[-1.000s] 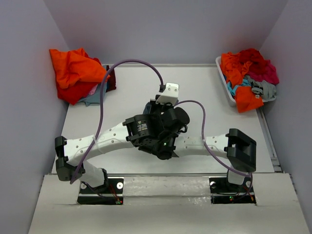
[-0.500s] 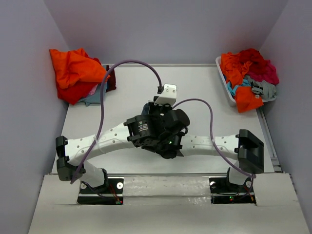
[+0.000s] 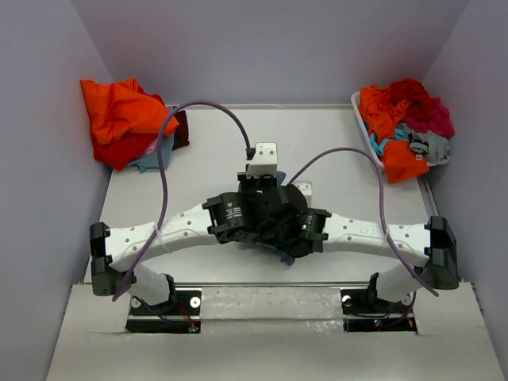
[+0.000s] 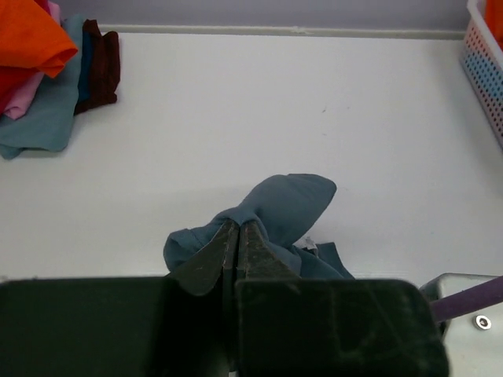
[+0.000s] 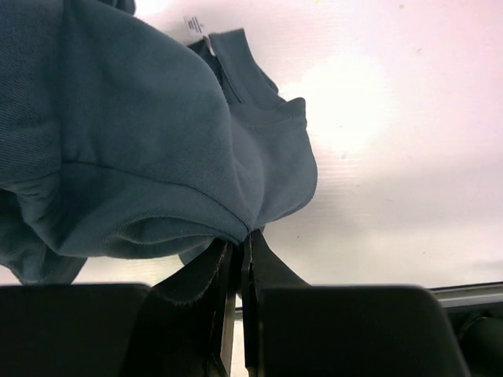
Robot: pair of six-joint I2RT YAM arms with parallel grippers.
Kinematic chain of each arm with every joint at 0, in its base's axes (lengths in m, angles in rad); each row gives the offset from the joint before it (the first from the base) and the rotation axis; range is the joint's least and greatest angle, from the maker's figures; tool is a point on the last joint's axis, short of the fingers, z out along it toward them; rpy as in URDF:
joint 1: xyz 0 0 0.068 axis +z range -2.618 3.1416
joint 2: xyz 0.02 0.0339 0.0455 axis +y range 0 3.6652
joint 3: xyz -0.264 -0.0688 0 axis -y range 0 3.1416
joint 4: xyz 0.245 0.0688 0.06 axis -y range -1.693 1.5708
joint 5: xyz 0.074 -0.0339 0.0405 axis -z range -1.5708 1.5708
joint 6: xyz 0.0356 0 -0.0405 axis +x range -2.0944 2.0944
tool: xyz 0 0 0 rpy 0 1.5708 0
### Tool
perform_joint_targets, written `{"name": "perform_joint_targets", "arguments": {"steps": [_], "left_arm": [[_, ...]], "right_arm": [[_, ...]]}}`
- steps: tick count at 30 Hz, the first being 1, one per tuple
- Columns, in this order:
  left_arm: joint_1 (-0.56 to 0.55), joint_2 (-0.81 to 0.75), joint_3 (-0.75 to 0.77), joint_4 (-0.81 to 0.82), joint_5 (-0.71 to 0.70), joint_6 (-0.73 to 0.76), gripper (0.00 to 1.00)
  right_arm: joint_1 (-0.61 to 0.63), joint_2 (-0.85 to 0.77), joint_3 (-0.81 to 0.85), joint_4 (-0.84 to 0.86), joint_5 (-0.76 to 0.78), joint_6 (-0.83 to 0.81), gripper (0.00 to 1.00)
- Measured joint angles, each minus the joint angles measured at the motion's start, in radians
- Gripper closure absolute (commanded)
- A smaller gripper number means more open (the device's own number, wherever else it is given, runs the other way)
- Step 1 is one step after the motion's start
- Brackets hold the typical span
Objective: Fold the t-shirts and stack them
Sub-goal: Flatten the tshirt out
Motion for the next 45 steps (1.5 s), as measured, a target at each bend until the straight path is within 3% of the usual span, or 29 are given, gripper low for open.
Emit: {"name": "perform_joint_targets", "arguments": {"steps": [4,12,21,31,45], "left_arm": [[0.01,-0.048,-0.022,-0.038,-0.004,-0.04,0.95],[0.031,-0.282,-0.155,-0.126,-0.018,-0.101,0.94],[0.003,-0.617,-0.328,0.226,0.003,0.182,0.94],[-0.024,-0.613,-0.341,0.456,0.036,0.485,0.94],[-0.031,-0.661,-0.314,0.573,0.075,0.655,0.94]], "right_arm": [[0.003,-0.031,0.031,-0.047,0.032,0.019,0.93],[0.006,-0.254,0.089,-0.097,0.097,0.069,0.93],[0.006,-0.27,0.159,-0.124,0.148,0.055,0.93],[0.006,-0.301,0.229,-0.092,0.224,-0.106,0.93],[0.007,-0.376,0.325,0.049,0.289,-0.357,0.93]]}}
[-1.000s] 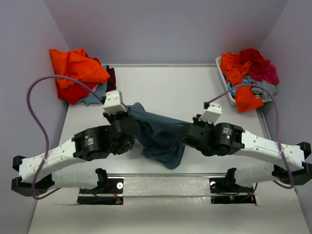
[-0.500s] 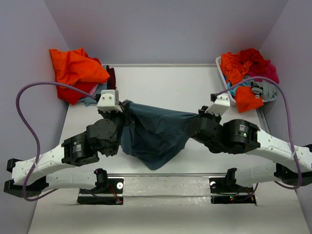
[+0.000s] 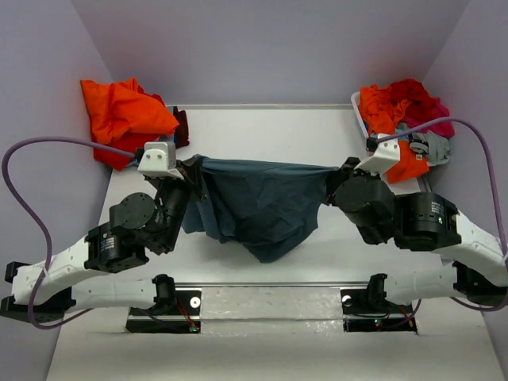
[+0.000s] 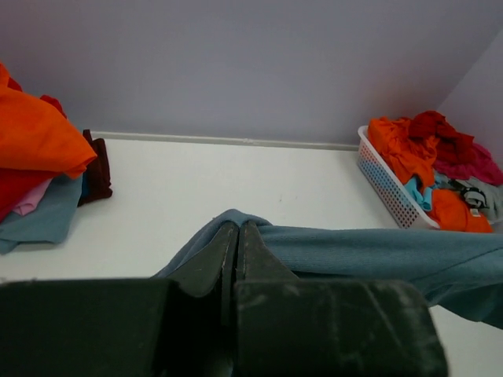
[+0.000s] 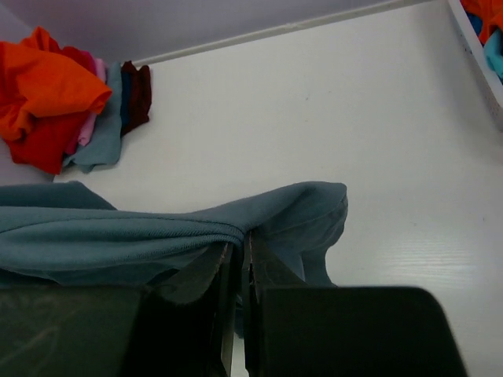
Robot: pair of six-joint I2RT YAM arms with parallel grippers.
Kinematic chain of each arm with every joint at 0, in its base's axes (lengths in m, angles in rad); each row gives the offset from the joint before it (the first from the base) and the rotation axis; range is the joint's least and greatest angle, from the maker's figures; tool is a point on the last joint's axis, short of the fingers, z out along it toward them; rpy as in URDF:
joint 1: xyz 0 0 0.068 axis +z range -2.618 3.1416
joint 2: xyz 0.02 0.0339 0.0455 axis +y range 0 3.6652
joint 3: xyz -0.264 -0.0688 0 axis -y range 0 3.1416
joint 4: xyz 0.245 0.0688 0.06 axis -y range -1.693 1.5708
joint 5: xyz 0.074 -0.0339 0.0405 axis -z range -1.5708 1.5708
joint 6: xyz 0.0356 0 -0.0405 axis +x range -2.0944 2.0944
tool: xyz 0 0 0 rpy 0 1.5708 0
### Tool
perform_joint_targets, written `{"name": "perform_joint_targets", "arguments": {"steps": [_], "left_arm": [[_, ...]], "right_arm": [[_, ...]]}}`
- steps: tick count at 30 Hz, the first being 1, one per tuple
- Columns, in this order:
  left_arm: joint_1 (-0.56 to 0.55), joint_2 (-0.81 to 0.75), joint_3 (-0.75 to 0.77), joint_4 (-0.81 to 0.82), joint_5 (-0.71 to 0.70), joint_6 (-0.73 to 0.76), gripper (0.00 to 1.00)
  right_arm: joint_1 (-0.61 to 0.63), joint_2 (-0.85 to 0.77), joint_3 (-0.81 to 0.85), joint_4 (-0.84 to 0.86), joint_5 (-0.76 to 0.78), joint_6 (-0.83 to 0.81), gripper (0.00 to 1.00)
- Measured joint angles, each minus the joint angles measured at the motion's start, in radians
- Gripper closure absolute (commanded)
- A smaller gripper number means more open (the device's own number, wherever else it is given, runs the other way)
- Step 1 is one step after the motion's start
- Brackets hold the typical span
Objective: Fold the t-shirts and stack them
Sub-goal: Flatten the tshirt out
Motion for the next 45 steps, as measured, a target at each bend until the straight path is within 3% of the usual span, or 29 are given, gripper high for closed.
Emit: {"name": "perform_joint_targets", "arguments": {"steps": [6,10,19,25,28,32,35,38,42,45], "left_arm": [[-0.005,-0.046,0.0,0.08,0.047,0.068,0.94],[-0.005,-0.052,0.003,0.123,0.085,0.108,0.94],[-0.005,0.0,0.041,0.179,0.072,0.217,0.94],[0.013,0.039,-0.043,0.522,0.031,0.475,0.94],[0.112,0.119,-0.027,0.534,0.022,0.492,0.94],[0.275,0.289,0.113,0.338,0.055,0.338,0.94],[0.373,0.376,0.213,0.206,0.111,0.251,0.94],[0.468,0.414,0.249,0.169,0.18,0.2,0.94],[0.548,0.409,0.201,0.171,0.27,0.147,0.94],[0.629,0.417,0.151,0.165,0.362,0.059,0.94]], "right_arm": [[0.006,-0.033,0.0,0.147,0.027,-0.167,0.93],[0.007,-0.069,-0.01,0.342,0.056,-0.345,0.93],[0.007,-0.154,-0.284,1.179,0.122,-1.099,0.93],[0.011,-0.146,-0.34,1.471,0.107,-1.353,0.93],[-0.035,-0.109,-0.358,1.541,0.135,-1.414,0.93],[-0.144,-0.066,-0.348,1.45,0.155,-1.342,0.93],[-0.254,0.0,-0.21,1.125,0.102,-1.148,0.93],[-0.383,0.124,0.029,0.824,-0.045,-0.904,0.93],[-0.602,0.222,0.066,0.58,-0.343,-0.653,0.93],[-0.729,0.31,0.081,0.513,-0.52,-0.563,0.93]]}}
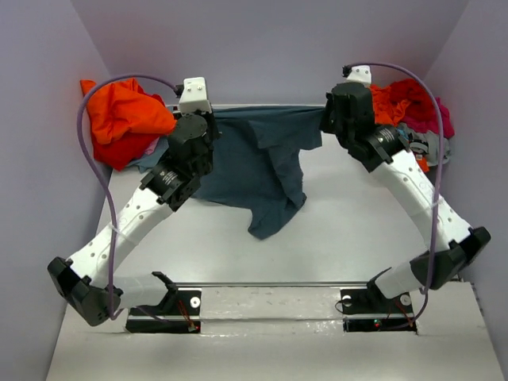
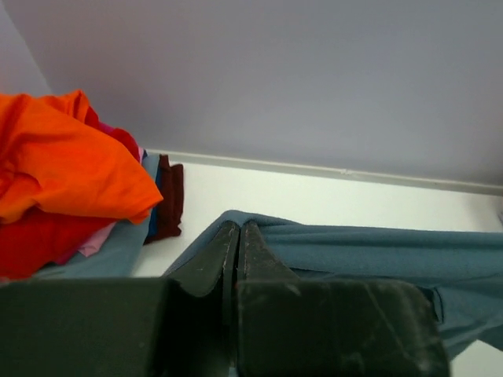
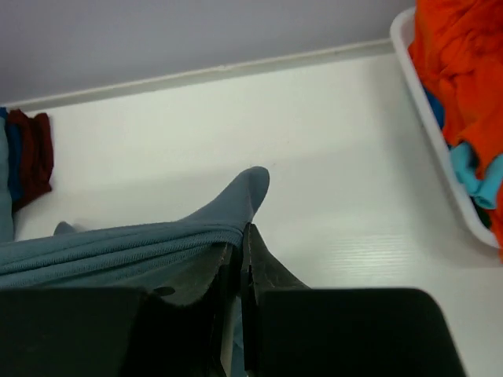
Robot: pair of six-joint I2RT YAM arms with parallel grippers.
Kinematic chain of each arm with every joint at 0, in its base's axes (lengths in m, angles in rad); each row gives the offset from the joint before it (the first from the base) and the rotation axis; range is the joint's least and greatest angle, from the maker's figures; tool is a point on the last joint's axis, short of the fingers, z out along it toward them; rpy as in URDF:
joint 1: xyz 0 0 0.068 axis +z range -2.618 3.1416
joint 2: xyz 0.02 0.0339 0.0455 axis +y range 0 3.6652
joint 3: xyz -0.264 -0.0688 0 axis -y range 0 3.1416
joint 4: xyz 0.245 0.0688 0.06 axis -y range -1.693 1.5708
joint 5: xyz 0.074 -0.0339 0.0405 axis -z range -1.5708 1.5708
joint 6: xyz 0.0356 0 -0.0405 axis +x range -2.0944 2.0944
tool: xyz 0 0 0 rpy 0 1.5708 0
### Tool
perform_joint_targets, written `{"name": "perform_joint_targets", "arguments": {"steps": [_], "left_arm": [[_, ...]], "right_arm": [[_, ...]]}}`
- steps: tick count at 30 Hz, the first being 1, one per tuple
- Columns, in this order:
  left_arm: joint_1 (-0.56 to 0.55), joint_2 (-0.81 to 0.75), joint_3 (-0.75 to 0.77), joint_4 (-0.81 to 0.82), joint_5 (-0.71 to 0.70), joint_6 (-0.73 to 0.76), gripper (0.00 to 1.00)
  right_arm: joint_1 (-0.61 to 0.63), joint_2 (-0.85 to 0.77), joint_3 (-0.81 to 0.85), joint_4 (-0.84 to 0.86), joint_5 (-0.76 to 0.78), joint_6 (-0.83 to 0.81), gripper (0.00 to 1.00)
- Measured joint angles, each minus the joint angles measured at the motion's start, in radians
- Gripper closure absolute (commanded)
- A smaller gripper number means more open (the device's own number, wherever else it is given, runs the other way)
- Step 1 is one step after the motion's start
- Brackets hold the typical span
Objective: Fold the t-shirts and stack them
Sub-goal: Flatten the tshirt out
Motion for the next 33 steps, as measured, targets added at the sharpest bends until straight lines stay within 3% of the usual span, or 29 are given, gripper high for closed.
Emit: {"name": "perform_joint_targets", "arguments": {"steps": [6,13,21,27,33], "left_arm": [[0.129,0.117,-0.082,-0.014,0.157,-0.126,0.95],[0.23,0.328,-0.079,-0.031,0.297,-0.211,0.94],[0.336,0.651,0.187,-0.14,0.393,-0.283,0.94],[0.379,0.834,0.417,-0.245,0.447,-0.318,0.94],[0.411,0.995,0.645,-0.329,0.529,-0.342,0.94]], "right_arm": [[-0.163,0.174,0.043,-0.06,-0.244,0.063,0.93],[-0.24,0.311,0.084,-0.07,-0.399,0.063,0.93],[-0.285,0.55,0.233,-0.066,-0.487,0.067,0.93],[-0.327,0.757,0.494,-0.108,-0.544,0.071,0.93],[-0.37,0.821,0.563,-0.125,-0.615,0.074,0.93]]}}
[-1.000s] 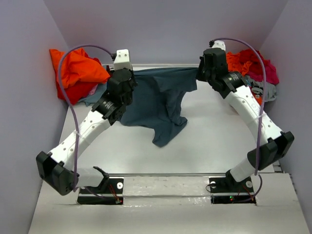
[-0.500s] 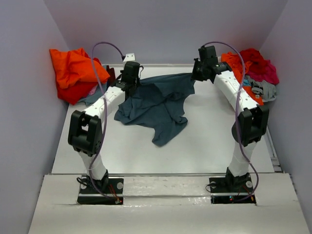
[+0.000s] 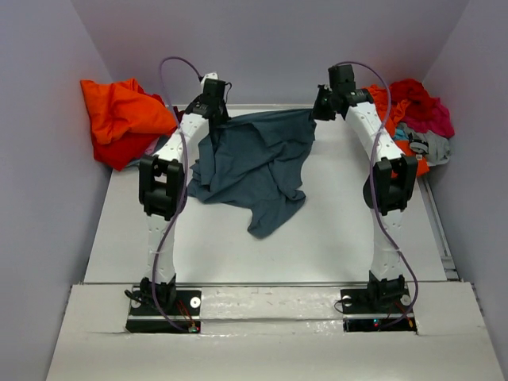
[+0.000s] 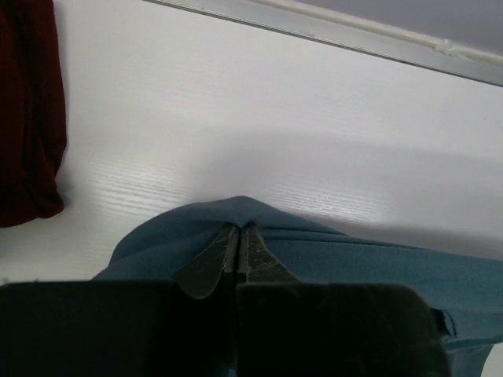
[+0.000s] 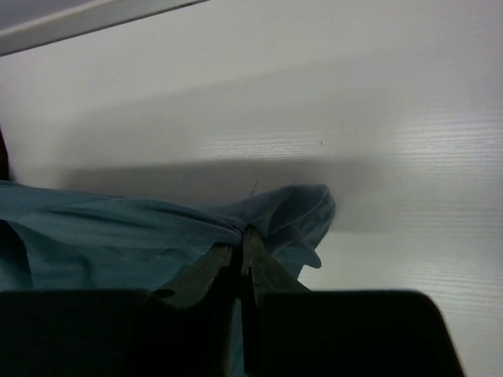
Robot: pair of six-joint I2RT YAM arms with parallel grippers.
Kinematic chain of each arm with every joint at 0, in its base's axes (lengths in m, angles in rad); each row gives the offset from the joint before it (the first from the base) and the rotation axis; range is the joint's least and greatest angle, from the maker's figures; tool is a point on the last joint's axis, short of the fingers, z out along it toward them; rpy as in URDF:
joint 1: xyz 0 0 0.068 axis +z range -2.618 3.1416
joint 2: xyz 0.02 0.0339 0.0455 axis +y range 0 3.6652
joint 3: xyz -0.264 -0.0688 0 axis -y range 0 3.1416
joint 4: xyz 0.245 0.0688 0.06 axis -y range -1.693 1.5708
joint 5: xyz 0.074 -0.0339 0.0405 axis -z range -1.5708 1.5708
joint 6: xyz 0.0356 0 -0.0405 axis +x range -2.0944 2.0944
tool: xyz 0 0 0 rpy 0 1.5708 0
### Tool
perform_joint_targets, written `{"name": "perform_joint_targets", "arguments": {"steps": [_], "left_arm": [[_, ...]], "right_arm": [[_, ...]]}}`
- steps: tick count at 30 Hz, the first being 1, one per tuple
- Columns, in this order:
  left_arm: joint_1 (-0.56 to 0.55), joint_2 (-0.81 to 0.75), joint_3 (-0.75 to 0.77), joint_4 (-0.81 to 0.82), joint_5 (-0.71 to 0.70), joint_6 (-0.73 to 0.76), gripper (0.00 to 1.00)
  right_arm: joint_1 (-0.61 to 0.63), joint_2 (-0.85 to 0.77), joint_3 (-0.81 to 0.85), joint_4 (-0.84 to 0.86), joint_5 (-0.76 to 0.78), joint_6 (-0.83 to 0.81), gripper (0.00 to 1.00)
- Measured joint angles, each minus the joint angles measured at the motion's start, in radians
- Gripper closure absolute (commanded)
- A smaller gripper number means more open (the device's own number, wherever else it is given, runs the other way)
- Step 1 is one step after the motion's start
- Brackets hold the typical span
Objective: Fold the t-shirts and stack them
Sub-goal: Flatten the tshirt out
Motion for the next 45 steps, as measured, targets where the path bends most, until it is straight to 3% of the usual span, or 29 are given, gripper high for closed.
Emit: {"name": "perform_joint_targets", "arguments": {"steps": [5,6,7,8,10,11,12,14,21,26,32,36,45], "left_arm": [[0.026,0.051,0.082,-0.069,0.053,-0.008,0.92],[0.035,0.051,0.082,-0.079,0.065,-0.009,0.84],[0.039,0.051,0.082,-0.084,0.072,-0.009,0.7],[0.05,0.051,0.08,-0.089,0.087,-0.014,0.46],[0.062,0.051,0.074,-0.093,0.081,-0.011,0.31],[0.071,0.051,0.057,-0.089,0.056,0.0,0.18],[0.088,0.046,0.034,-0.091,0.04,0.003,0.14],[0.134,0.041,-0.021,-0.09,0.009,0.007,0.08],[0.198,0.003,-0.126,-0.121,-0.038,0.023,0.08],[0.081,-0.124,-0.153,-0.119,-0.074,0.049,0.08],[-0.058,-0.262,-0.179,-0.127,-0.114,0.063,0.1],[-0.066,-0.334,-0.315,-0.127,-0.129,0.058,0.12],[-0.08,-0.41,-0.604,-0.129,-0.12,0.026,0.17]], "right_arm": [[-0.019,0.011,-0.029,-0.002,-0.093,0.0,0.93],[-0.019,0.012,-0.033,-0.001,-0.1,0.0,0.93],[-0.019,0.014,-0.039,-0.001,-0.107,0.0,0.91],[-0.019,0.021,-0.042,-0.002,-0.119,0.0,0.74],[-0.019,0.033,-0.042,0.0,-0.131,-0.002,0.52],[-0.02,0.039,-0.042,-0.005,-0.119,-0.01,0.44],[-0.029,0.042,-0.042,-0.011,-0.108,-0.012,0.31],[-0.06,0.046,-0.042,-0.014,-0.093,-0.021,0.18],[-0.133,0.011,-0.075,-0.016,-0.072,-0.027,0.15],[-0.068,-0.029,-0.113,-0.04,-0.074,-0.027,0.17],[0.116,-0.093,-0.259,-0.062,-0.08,-0.021,0.23],[0.19,-0.128,-0.382,-0.066,-0.117,-0.002,0.26],[0.213,-0.251,-0.59,-0.068,-0.147,0.035,0.34]]}}
